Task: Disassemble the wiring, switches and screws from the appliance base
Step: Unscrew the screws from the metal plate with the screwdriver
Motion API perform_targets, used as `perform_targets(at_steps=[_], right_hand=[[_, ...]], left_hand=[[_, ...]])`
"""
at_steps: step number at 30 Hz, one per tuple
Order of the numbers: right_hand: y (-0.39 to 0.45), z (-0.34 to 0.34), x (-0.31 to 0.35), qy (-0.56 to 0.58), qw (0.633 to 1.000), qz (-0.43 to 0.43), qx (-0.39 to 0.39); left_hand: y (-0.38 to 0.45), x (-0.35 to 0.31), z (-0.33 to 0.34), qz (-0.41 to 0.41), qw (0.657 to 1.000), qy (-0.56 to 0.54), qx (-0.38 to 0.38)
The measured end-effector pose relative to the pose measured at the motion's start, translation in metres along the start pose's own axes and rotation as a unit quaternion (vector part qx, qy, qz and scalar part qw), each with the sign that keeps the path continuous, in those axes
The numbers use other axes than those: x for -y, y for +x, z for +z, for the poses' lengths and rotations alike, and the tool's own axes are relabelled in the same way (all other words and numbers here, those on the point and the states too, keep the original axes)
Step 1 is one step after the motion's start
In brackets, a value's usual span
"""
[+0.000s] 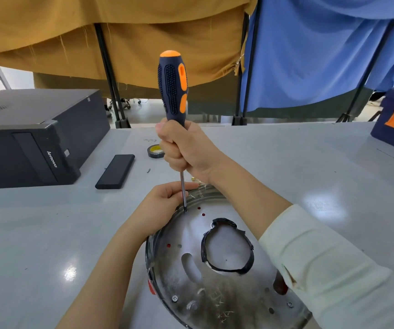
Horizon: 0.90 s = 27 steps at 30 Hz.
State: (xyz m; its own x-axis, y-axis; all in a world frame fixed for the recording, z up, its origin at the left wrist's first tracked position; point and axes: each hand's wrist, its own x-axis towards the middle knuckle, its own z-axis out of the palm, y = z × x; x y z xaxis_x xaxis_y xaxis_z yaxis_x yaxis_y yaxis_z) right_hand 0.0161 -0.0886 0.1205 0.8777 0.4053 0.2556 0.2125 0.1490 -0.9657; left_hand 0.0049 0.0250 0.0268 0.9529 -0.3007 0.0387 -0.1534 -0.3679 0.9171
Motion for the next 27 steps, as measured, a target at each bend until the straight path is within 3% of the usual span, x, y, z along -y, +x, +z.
perform_targets(at_steps=[7, 11, 15, 18, 21, 24, 27], right_hand=[[-0.007, 0.004, 0.001, -0.073, 0.997, -0.013, 0.017], [-0.01, 0.0, 0.02, -0.13, 0.989, -0.026, -0.064], [-0.009, 0.007, 0.027, -0.076, 0.98, -0.096, -0.154], [-0.008, 0.014, 0.02, -0.028, 0.977, -0.12, -0.176], [-0.006, 0.007, 0.024, 0.019, 0.986, -0.089, -0.139], [-0.005, -0.003, 0.03, 0.029, 0.997, -0.058, -0.039], [-0.007, -0.005, 0.027, 0.037, 0.997, -0.062, -0.016]], left_hand=[[-0.001, 0.0, 0.002, 0.006, 1.0, 0.009, -0.014], [-0.001, -0.002, 0.005, 0.008, 1.0, -0.004, -0.019], [-0.003, -0.005, 0.004, 0.006, 1.0, -0.013, -0.018], [-0.005, -0.006, 0.005, 0.004, 1.0, -0.016, -0.018], [-0.005, -0.007, 0.006, 0.003, 0.999, -0.018, -0.029], [-0.005, -0.007, 0.007, 0.008, 0.999, -0.017, -0.032], [-0.005, -0.008, 0.006, 0.008, 0.999, -0.01, -0.031]])
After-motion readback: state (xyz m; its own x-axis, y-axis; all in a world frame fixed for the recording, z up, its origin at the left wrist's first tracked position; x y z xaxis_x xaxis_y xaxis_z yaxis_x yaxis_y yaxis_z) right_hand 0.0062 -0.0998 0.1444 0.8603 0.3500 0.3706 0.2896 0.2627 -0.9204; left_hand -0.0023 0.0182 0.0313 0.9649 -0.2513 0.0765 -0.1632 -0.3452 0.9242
